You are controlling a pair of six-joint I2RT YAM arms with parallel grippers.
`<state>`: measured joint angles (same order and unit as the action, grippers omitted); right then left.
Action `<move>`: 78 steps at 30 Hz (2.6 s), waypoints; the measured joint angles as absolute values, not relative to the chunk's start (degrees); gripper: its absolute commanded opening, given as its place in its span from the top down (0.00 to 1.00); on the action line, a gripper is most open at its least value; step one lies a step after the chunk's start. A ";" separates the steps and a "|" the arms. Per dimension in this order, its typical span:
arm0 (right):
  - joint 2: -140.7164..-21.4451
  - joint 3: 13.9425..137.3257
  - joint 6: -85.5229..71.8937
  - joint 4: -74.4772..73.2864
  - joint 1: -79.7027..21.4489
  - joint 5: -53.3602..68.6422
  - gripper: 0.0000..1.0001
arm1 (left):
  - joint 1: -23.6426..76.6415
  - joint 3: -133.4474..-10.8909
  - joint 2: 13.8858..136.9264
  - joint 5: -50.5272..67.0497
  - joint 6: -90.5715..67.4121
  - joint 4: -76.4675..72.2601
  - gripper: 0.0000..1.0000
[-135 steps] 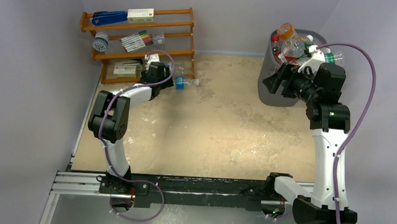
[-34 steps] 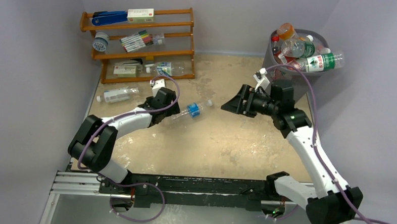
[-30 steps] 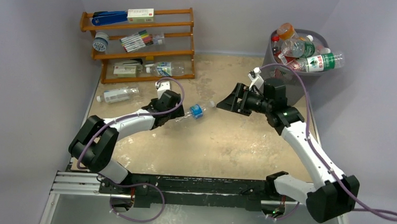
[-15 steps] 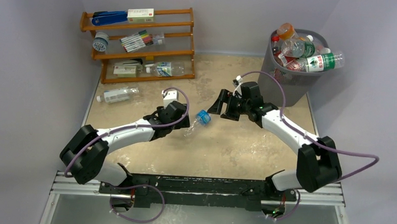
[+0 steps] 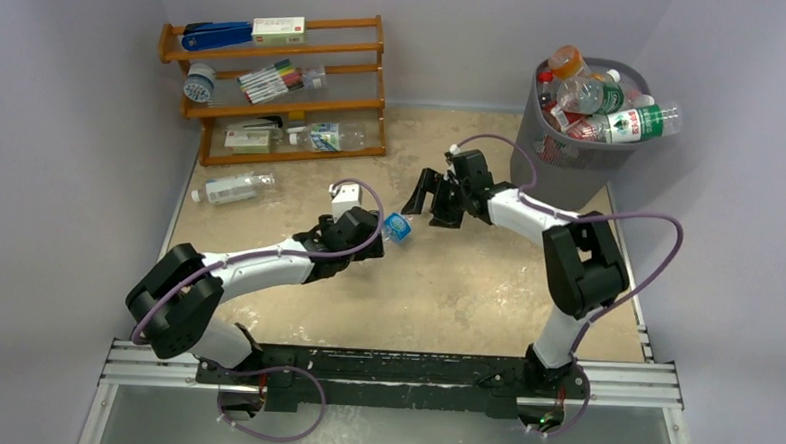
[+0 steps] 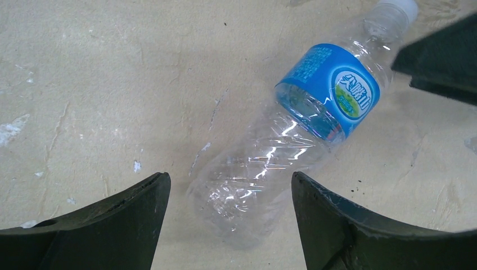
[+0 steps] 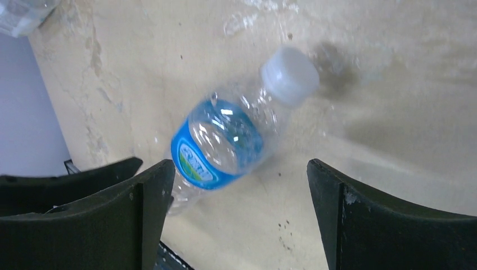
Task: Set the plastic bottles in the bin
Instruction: Pick up the plastic bottle at the center of the board, then place the plastic bottle in the trash bin.
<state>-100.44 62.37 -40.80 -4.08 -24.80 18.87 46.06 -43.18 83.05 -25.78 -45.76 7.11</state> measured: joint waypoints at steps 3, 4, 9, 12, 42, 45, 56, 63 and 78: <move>-103.94 66.04 -40.99 -3.53 -24.80 18.94 0.10 | 46.63 -43.18 83.31 -25.82 -45.91 6.76 0.22; -104.95 67.09 -41.04 -3.51 -24.80 18.96 0.10 | 46.76 -43.18 83.50 -25.85 -45.91 6.76 0.22; -109.56 71.75 -41.12 -3.60 -24.80 18.85 0.09 | 47.40 -43.18 83.68 -25.87 -45.91 6.79 0.22; -111.53 73.23 -41.36 -3.66 -24.80 18.68 0.10 | 47.40 -43.18 83.68 -25.89 -45.91 6.79 0.22; -108.60 81.41 -39.22 -11.92 -24.03 13.65 0.75 | 47.81 -47.00 72.84 -26.81 -45.25 18.61 0.21; -103.20 86.06 -36.84 -15.11 -22.85 11.40 0.74 | 47.81 -51.57 67.57 -26.85 -45.19 21.82 0.21; -94.26 120.77 -29.47 -27.97 -9.32 10.31 0.71 | 47.79 -62.54 65.67 -28.12 -42.19 27.07 0.21; -94.85 138.04 -28.62 -28.84 0.19 13.61 0.71 | 47.77 -60.29 66.76 -27.92 -42.22 27.55 0.21; -110.74 142.17 -29.95 -12.64 8.75 16.03 0.71 | 47.77 -60.07 66.74 -27.97 -40.84 28.40 0.21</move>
<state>-110.74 142.17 -29.95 -12.64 8.75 16.03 47.77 -60.07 66.74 -27.97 -40.84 28.40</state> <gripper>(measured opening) 0.393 0.792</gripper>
